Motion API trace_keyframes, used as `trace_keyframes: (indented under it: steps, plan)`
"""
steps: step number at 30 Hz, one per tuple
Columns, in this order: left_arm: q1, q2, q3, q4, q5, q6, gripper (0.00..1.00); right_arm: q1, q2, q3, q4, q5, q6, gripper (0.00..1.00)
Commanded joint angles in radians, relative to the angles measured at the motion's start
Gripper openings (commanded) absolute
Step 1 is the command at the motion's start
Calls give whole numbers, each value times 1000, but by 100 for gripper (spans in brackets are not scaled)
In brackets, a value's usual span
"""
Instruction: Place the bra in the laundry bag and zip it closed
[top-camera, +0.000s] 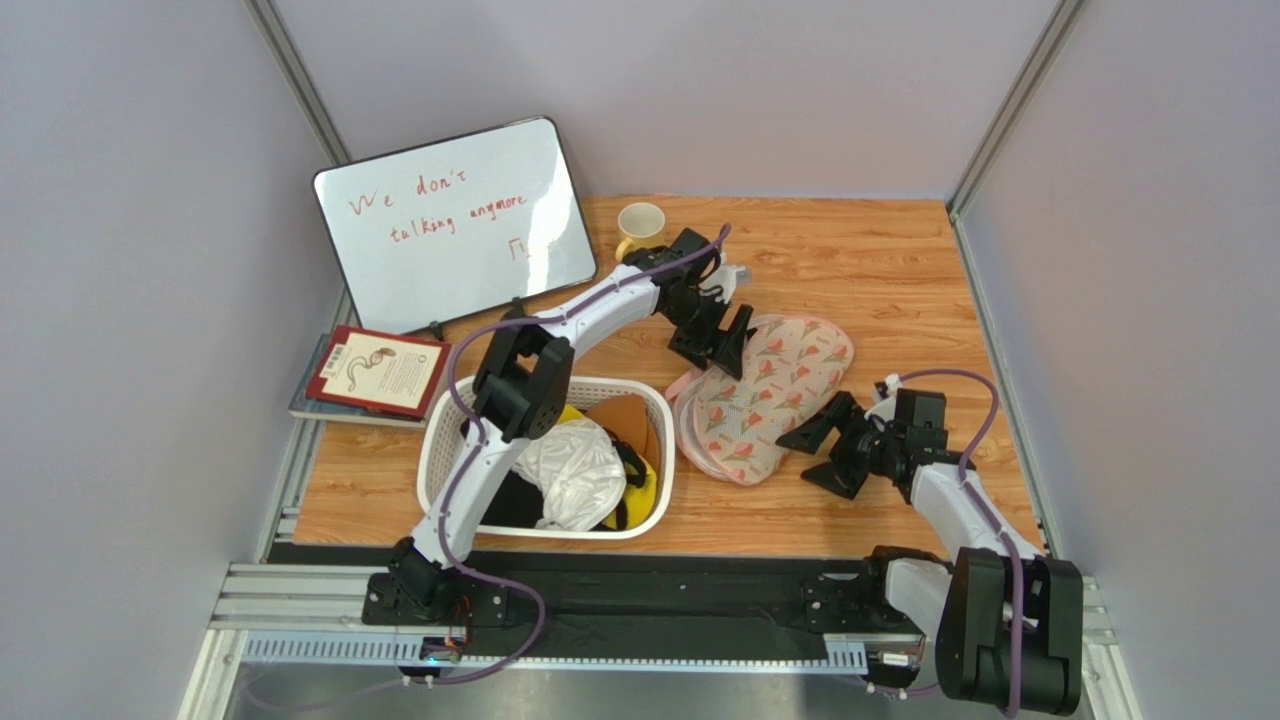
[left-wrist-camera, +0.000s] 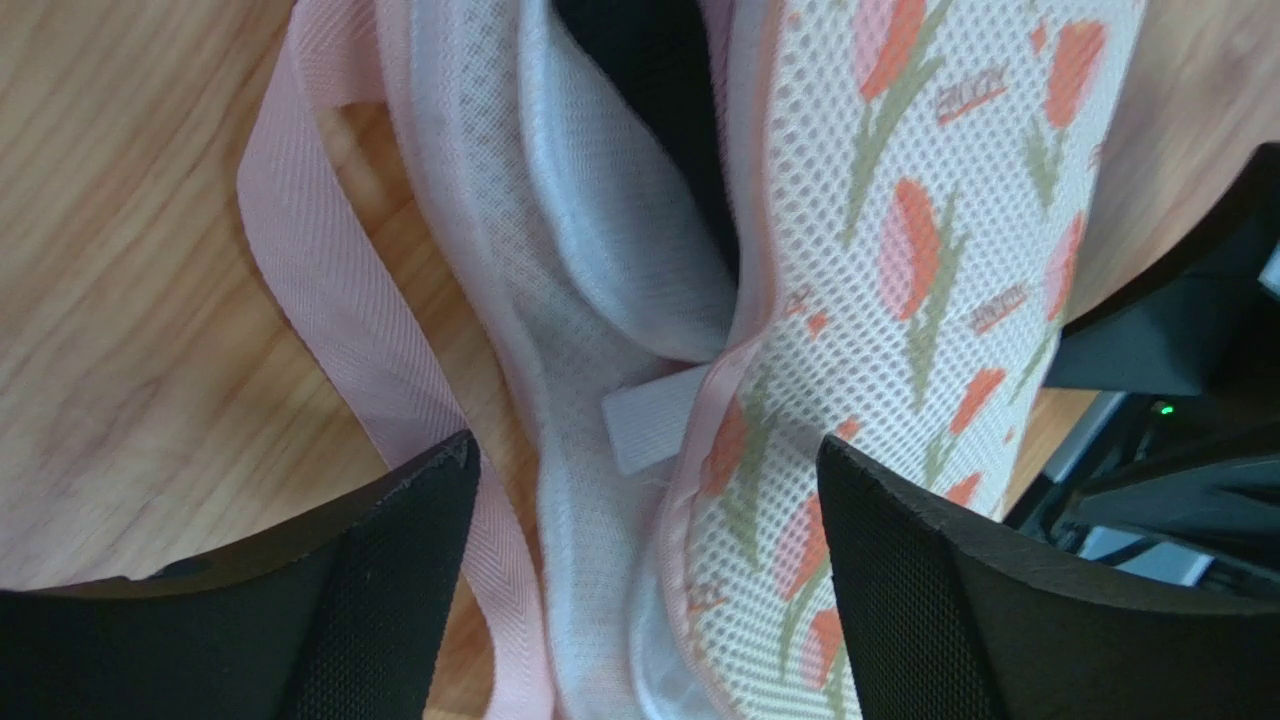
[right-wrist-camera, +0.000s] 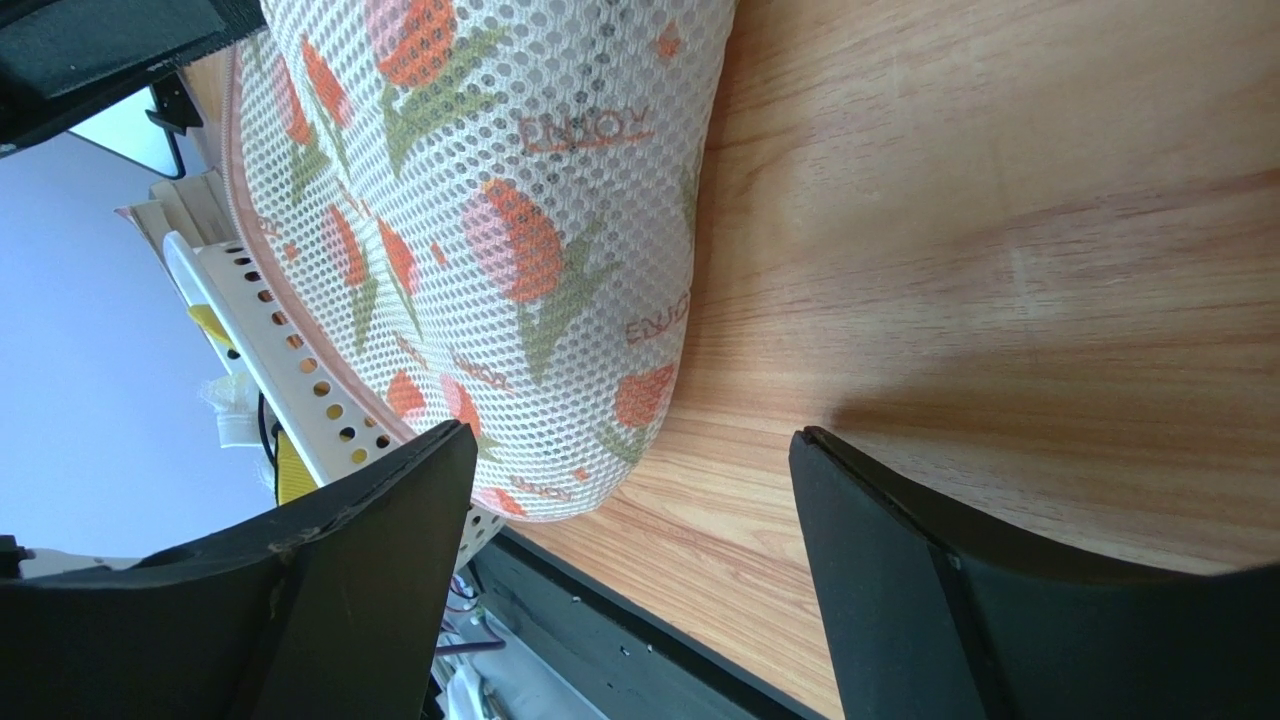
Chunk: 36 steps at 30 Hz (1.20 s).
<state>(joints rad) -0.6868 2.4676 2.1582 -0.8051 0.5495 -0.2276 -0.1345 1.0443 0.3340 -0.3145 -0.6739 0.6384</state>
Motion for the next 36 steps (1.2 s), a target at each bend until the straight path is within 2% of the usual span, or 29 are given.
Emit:
trace_keyframes:
  steps: [1,7,12,14,15,17,18,23,24,26,27,29,30,31,34,35,36]
  plan:
    - [-22,34,9,90,81,-81,87,-5,13,23,37,5,-2,82]
    - [-63,106,94,233,173,-212,85,-5,33,36,31,7,30,81]
    - [-76,160,222,349,237,-340,83,-5,-21,34,6,3,66,80]
    - [-77,143,253,357,221,-360,85,-5,-59,33,-14,7,70,80]
    - [-76,125,252,353,184,-354,90,-5,-72,28,-20,8,73,80]
    - [-76,53,241,293,127,-302,93,-5,-101,23,-40,14,78,80]
    - [-74,27,238,261,56,-280,96,-5,-110,17,-49,25,83,80]
    - [-76,-179,164,45,-210,-152,100,-5,-127,-7,-52,43,92,80]
    - [-74,-247,140,9,-293,-141,100,-5,-122,-10,-46,43,95,80]
    - [-83,-336,21,3,-370,-127,100,-5,-104,-6,-32,43,96,80]
    - [-92,-433,-30,13,-441,-121,99,-5,-95,-1,-25,37,96,80]
    - [-138,-534,-186,41,-506,-108,95,-5,-72,26,-20,24,92,79]
    - [-158,-633,-243,76,-558,-110,92,-5,-67,34,-23,23,95,79]
    - [-181,-685,-361,104,-597,-114,91,-5,-66,45,-28,22,102,79]
    - [-275,-879,-617,237,-651,-160,80,-4,-75,68,-26,1,141,78]
    - [-328,-924,-677,274,-660,-170,72,-4,-78,80,-26,-7,151,78]
    - [-356,-1000,-786,341,-695,-177,68,-4,-79,86,-26,-12,161,78]
